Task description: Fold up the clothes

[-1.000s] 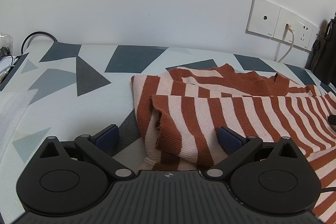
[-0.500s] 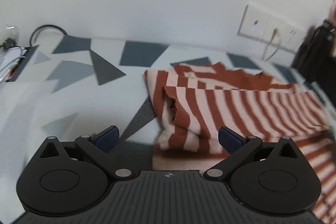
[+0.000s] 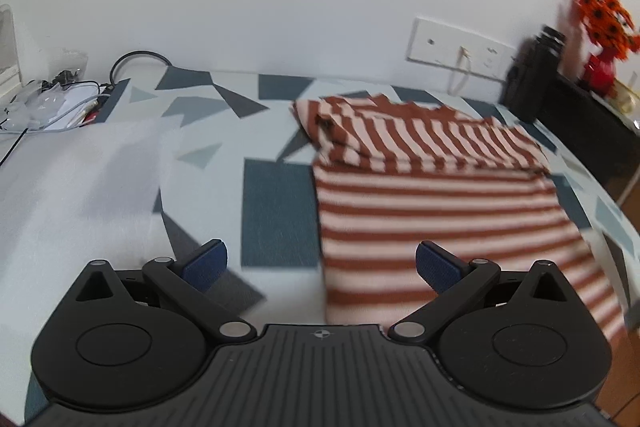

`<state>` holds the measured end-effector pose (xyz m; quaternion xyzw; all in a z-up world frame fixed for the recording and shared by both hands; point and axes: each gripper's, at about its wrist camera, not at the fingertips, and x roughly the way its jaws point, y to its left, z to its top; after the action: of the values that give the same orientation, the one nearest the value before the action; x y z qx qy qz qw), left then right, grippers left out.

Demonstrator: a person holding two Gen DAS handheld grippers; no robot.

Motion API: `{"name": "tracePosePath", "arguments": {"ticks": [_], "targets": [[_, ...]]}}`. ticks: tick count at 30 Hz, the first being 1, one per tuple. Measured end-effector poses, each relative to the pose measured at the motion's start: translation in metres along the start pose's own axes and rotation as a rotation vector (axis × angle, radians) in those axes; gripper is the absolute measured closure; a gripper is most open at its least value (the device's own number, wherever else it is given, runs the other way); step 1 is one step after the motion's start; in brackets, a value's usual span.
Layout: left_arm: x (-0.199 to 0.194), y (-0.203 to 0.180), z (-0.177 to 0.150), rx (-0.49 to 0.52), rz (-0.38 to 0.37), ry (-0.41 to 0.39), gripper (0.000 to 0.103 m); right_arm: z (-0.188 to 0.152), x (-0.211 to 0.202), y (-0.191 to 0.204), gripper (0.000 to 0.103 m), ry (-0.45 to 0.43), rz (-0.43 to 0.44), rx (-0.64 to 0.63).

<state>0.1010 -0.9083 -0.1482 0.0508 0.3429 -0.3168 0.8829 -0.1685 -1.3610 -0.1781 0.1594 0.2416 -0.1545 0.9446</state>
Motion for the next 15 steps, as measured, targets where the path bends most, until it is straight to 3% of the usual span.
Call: {"name": "tracePosePath", "arguments": {"ticks": [5, 10, 15], "targets": [[0.014, -0.017, -0.029, 0.081, 0.036, 0.06, 0.001, -0.043, 0.019, 0.021, 0.001, 0.076, -0.026, -0.059], [0.024, -0.021, -0.045, 0.111, 0.044, 0.062, 0.001, -0.065, 0.029, 0.043, 0.001, 0.065, -0.045, -0.12], [0.034, -0.022, -0.056, 0.087, 0.051, 0.069, 0.0, -0.069, 0.031, 0.042, 0.001, 0.028, -0.072, -0.072]]}}
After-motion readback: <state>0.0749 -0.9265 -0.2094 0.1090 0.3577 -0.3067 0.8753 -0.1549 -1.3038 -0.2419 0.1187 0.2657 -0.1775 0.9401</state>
